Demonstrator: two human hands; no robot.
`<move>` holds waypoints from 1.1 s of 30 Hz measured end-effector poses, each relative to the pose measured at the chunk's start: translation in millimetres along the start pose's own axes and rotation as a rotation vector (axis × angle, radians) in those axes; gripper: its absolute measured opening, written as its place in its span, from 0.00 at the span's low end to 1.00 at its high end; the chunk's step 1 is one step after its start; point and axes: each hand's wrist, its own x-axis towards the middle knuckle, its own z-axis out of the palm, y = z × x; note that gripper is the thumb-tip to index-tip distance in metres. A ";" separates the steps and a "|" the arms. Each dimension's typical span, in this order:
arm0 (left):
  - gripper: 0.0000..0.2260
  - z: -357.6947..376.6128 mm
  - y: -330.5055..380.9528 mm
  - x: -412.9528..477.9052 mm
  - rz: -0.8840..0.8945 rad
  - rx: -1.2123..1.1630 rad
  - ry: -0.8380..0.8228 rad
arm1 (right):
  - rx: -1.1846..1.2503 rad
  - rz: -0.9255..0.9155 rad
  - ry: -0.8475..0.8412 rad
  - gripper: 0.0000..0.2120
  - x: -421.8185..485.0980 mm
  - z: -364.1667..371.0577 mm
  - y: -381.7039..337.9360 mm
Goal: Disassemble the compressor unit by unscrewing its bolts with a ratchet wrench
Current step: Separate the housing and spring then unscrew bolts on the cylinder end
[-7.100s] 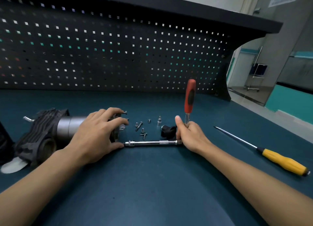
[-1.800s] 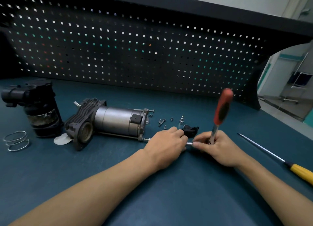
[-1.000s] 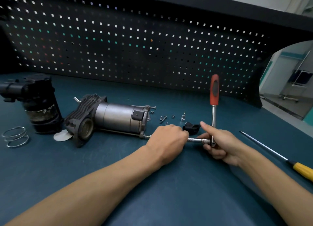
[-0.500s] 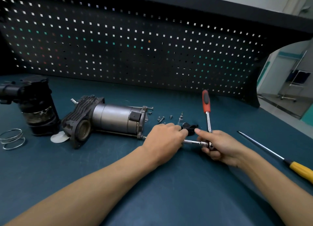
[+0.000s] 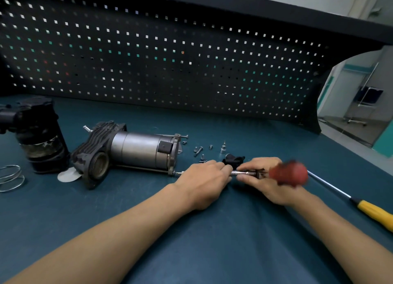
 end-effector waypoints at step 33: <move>0.09 -4.8 2.6 0.6 -0.016 0.075 0.102 | 0.277 0.440 -0.317 0.05 -0.8 -15.9 -20.7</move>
